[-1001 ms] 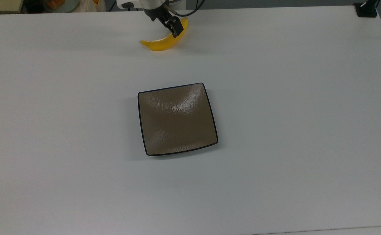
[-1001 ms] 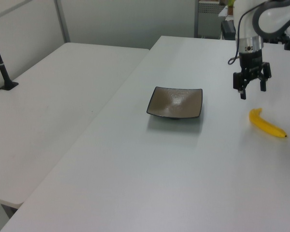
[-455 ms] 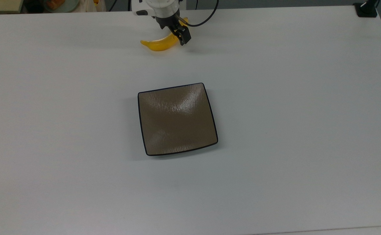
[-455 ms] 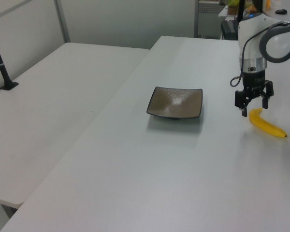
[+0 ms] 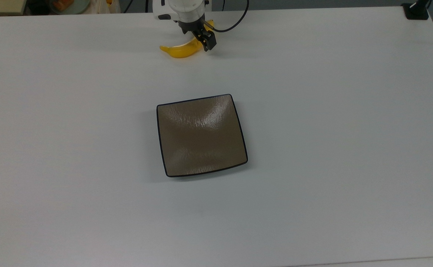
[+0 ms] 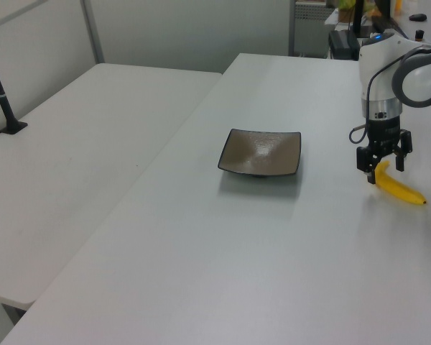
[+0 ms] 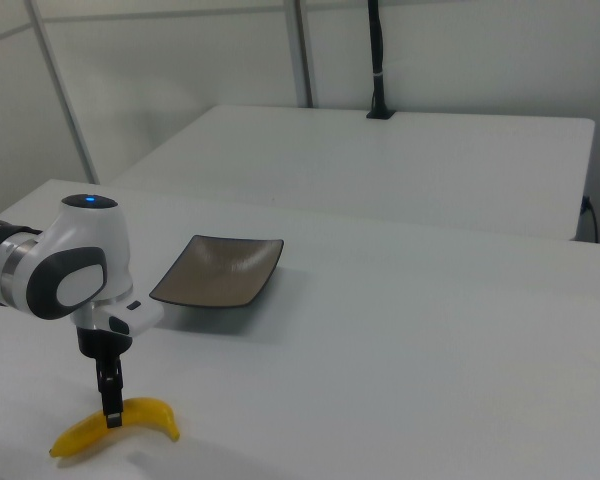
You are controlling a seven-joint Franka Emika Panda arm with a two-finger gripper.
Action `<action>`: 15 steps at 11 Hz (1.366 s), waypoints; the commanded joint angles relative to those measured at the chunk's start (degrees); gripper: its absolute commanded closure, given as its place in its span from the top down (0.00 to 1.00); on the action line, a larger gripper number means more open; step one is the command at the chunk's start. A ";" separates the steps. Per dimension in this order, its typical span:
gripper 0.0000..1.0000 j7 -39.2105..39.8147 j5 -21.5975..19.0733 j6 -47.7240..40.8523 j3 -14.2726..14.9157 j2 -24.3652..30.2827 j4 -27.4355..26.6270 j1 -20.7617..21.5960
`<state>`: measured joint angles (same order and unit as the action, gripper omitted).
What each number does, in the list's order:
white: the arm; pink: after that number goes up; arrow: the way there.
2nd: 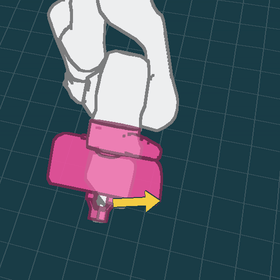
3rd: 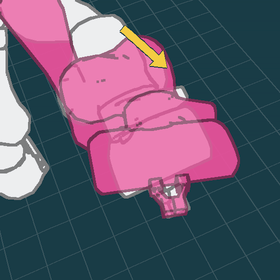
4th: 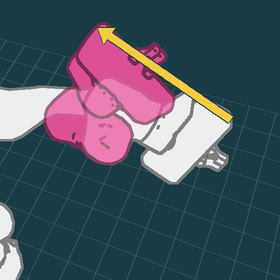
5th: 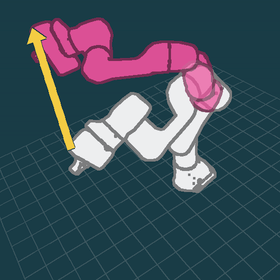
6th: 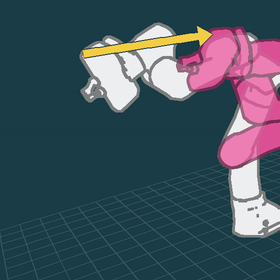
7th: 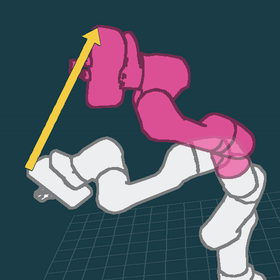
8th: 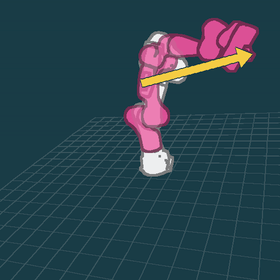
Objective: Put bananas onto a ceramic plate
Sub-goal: 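Lower the gripper onto the banana and close it around the middle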
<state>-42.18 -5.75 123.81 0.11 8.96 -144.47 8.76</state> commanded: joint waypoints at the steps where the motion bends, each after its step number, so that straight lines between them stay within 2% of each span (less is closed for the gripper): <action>1: 0.82 -0.97 1.09 2.05 -0.81 2.03 -2.30 -0.33; 7: 0.64 -0.97 2.41 2.05 -0.81 1.41 -2.22 -0.41; 11: 0.46 -0.97 3.46 2.14 -0.81 1.15 -2.22 -0.33; 13: 0.32 -0.88 3.55 1.96 -0.81 0.54 -2.13 -0.33; 15: 0.30 -0.71 3.99 1.87 -0.81 0.45 -2.04 -0.41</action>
<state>-42.18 -3.11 124.02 -0.08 8.72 -145.10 8.72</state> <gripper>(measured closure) 0.661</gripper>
